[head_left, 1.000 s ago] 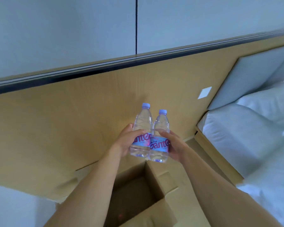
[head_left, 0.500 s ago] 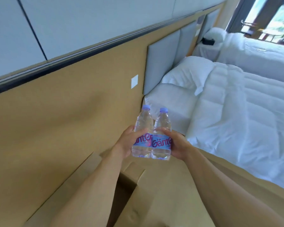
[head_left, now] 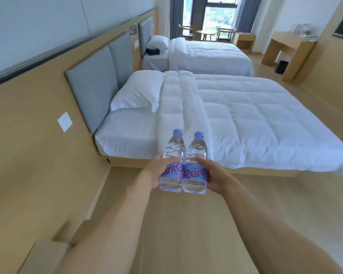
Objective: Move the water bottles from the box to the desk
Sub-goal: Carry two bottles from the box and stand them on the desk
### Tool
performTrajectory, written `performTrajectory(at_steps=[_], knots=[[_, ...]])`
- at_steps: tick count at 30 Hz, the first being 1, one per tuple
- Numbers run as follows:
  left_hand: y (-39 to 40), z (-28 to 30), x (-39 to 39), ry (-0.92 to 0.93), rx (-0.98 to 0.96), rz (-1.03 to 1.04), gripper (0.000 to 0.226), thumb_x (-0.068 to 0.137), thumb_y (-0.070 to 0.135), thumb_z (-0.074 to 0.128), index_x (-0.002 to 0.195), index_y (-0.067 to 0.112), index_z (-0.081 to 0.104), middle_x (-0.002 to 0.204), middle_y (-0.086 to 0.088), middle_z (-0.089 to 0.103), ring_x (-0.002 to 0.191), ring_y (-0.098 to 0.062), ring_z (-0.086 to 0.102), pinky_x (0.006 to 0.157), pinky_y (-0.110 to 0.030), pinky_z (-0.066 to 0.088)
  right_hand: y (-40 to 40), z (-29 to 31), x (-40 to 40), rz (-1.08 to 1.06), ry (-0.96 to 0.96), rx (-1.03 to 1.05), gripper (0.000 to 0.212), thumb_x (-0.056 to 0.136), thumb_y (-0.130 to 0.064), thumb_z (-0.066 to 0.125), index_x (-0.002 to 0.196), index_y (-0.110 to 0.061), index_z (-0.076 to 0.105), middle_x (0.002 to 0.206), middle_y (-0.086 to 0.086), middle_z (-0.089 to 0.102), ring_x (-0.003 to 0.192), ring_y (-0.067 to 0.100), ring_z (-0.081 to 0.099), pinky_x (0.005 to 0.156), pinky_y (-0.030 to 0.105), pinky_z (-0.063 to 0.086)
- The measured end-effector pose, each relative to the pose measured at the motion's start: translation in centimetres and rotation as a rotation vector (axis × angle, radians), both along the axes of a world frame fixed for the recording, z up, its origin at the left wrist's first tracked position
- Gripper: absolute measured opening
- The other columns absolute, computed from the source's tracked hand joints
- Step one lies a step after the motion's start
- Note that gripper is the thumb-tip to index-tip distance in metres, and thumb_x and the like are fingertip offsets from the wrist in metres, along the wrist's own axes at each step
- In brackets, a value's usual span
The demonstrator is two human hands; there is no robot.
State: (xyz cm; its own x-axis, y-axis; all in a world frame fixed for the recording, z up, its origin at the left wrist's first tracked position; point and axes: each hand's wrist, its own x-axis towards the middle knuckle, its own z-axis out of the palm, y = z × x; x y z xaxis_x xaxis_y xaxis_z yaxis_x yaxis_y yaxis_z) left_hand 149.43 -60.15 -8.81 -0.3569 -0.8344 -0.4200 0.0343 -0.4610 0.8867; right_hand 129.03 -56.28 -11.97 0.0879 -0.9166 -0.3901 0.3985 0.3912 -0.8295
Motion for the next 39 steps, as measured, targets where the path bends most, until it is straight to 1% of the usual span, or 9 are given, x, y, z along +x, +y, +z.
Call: performTrajectory(at_steps=[4, 9, 12, 16, 21, 26, 29, 36, 39], knots=[[0.9, 0.2, -8.4, -0.038, -0.009, -0.070, 0.044, 0.086, 0.024, 0.079, 0.121, 0.012, 0.056, 0.106, -0.022, 0.071, 0.091, -0.036, 0.072, 0.085, -0.056, 0.059, 3.1, 0.3, -7.7, -0.081, -0.036, 0.009, 0.055, 0.085, -0.028, 0.075, 0.131, -0.003, 0.057, 0.128, 0.028, 0.063, 0.114, 0.043, 0.064, 0.088, 0.051, 0.056], [2.5, -0.1, -19.0, -0.060, -0.010, -0.190, 0.043, 0.086, 0.021, 0.078, 0.121, 0.011, 0.055, 0.116, -0.027, 0.068, 0.093, -0.037, 0.071, 0.087, -0.057, 0.058, 7.3, -0.2, -17.5, -0.185, -0.037, -0.010, 0.064, 0.085, -0.030, 0.076, 0.136, 0.002, 0.054, 0.130, 0.029, 0.061, 0.118, 0.044, 0.061, 0.091, 0.051, 0.054], [3.6, -0.2, -25.4, -0.053, -0.015, -0.278, 0.043, 0.086, 0.016, 0.077, 0.121, 0.007, 0.054, 0.118, -0.029, 0.067, 0.090, -0.037, 0.070, 0.084, -0.055, 0.058, 10.1, -0.2, -23.0, -0.279, -0.014, 0.006, 0.072, 0.078, -0.033, 0.079, 0.135, 0.004, 0.054, 0.126, 0.030, 0.063, 0.112, 0.042, 0.064, 0.087, 0.048, 0.056], [5.5, -0.2, -33.6, -0.051, -0.013, -0.418, 0.051, 0.082, 0.015, 0.080, 0.125, 0.008, 0.053, 0.117, -0.028, 0.067, 0.093, -0.039, 0.071, 0.078, -0.052, 0.061, 14.6, -0.2, -29.9, -0.392, 0.016, -0.001, 0.066, 0.081, -0.032, 0.076, 0.134, 0.002, 0.056, 0.123, 0.027, 0.065, 0.105, 0.038, 0.067, 0.086, 0.046, 0.057], [8.8, -0.2, -43.0, -0.101, 0.003, -0.585, 0.054, 0.078, 0.018, 0.084, 0.122, 0.013, 0.053, 0.104, -0.022, 0.071, 0.085, -0.036, 0.073, 0.071, -0.052, 0.061, 20.5, -0.4, -37.2, -0.599, 0.033, 0.039, 0.068, 0.079, -0.030, 0.079, 0.135, 0.001, 0.056, 0.126, 0.029, 0.064, 0.108, 0.039, 0.066, 0.087, 0.047, 0.057], [11.9, -0.7, -50.6, -0.129, -0.015, -0.780, 0.046, 0.082, 0.027, 0.082, 0.120, 0.022, 0.055, 0.103, -0.011, 0.073, 0.079, -0.026, 0.073, 0.073, -0.052, 0.061, 25.8, 0.2, -42.2, -0.787, 0.106, 0.175, 0.044, 0.085, -0.028, 0.075, 0.122, -0.007, 0.066, 0.094, 0.014, 0.074, 0.082, 0.027, 0.072, 0.070, 0.040, 0.060], [13.4, -1.0, -54.5, -0.115, -0.020, -0.881, 0.041, 0.083, 0.031, 0.081, 0.118, 0.027, 0.059, 0.099, -0.007, 0.075, 0.075, -0.023, 0.073, 0.062, -0.043, 0.060, 28.4, 0.1, -44.6, -0.866, 0.137, 0.228, 0.037, 0.083, -0.032, 0.076, 0.116, -0.016, 0.069, 0.094, 0.010, 0.069, 0.084, 0.026, 0.066, 0.079, 0.043, 0.057], [14.0, -2.6, -63.7, -0.126, -0.033, -1.114, 0.050, 0.074, 0.040, 0.087, 0.118, 0.031, 0.066, 0.108, -0.008, 0.076, 0.095, -0.030, 0.074, 0.081, -0.057, 0.059, 31.2, -0.7, -50.2, -1.025, 0.119, 0.235, 0.033, 0.090, -0.034, 0.071, 0.120, -0.020, 0.067, 0.094, 0.007, 0.073, 0.090, 0.028, 0.069, 0.099, 0.056, 0.051], [13.2, -2.8, -68.0, -0.150, -0.021, -1.173, 0.043, 0.077, 0.037, 0.083, 0.116, 0.030, 0.067, 0.108, -0.009, 0.076, 0.092, -0.029, 0.074, 0.074, -0.052, 0.061, 30.6, -1.1, -53.2, -1.072, 0.101, 0.227, 0.033, 0.091, -0.032, 0.071, 0.120, -0.017, 0.067, 0.097, 0.010, 0.074, 0.094, 0.029, 0.070, 0.093, 0.053, 0.055]])
